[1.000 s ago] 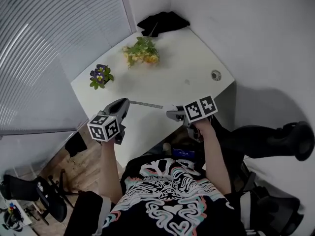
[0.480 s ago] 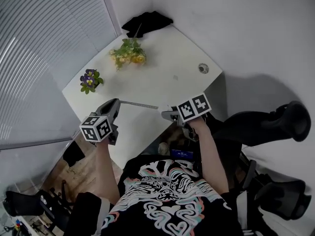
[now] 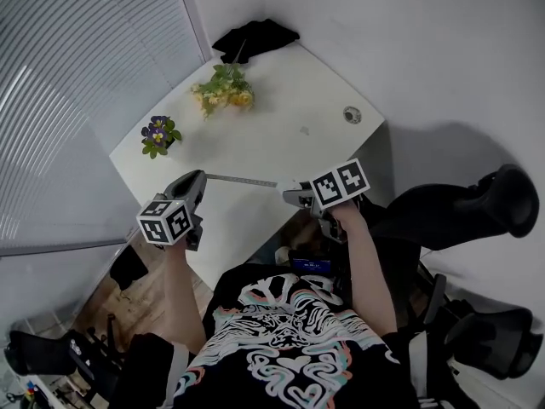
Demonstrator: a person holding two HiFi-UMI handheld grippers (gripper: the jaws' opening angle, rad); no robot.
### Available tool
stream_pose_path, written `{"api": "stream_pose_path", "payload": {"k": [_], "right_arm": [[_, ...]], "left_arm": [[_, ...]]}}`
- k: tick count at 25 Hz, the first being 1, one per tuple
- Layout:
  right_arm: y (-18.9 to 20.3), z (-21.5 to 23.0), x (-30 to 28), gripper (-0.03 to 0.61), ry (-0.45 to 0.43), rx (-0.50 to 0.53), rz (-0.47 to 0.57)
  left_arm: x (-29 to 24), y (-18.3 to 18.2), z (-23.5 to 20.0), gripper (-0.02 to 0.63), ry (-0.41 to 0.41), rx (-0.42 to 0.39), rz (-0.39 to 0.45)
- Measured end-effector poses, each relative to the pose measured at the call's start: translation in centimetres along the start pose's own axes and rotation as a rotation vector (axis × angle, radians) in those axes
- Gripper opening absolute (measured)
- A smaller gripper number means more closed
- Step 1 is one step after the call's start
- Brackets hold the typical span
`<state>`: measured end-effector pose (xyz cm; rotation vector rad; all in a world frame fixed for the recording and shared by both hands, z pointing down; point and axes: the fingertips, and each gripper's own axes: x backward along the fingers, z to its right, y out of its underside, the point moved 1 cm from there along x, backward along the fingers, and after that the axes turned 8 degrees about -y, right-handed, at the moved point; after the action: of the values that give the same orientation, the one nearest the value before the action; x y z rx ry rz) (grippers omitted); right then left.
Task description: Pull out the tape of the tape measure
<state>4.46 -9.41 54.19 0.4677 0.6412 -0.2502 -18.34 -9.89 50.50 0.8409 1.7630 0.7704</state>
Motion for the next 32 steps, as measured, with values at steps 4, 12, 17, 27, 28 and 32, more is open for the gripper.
{"api": "stream_pose_path", "payload": {"k": [4,12,17,27,28,32], "right_arm": [[0.4,-0.4,-0.4,0.235,0.0,-0.005,-0.006],[0.2,-0.2,0.1,0.233,0.005,-0.012,-0.009],[0.3,0.9,0.5,0.233,0.041,-0.014,-0.031],[0.2,0.8,0.0,0.233,0.026,-0.019,-0.036],[0.4,0.9,0.0,0.233,0.039,-0.016,-0.043],[-0.2,0.6,0.3,0.233,0.02,-0.02,-0.023]], "left_arm": [[0.1,0.4,-0.5,0.032,-0.01,0.016,-0.006],[-0.6,0.3,-0.5,0.032,-0.006,0.02,-0.005],[-0.5,-0.2,-1.7,0.032,-0.044,0.036,0.001],[0.1,0.1,-3.6,0.032,-0.095,0.05,-0.008],[0.2,0.1,-4.1,0.032,-0.11,0.053,-0.006],[1.0,-0.4,-5.9,0.031,-0.14,0.077,0.012]]}}
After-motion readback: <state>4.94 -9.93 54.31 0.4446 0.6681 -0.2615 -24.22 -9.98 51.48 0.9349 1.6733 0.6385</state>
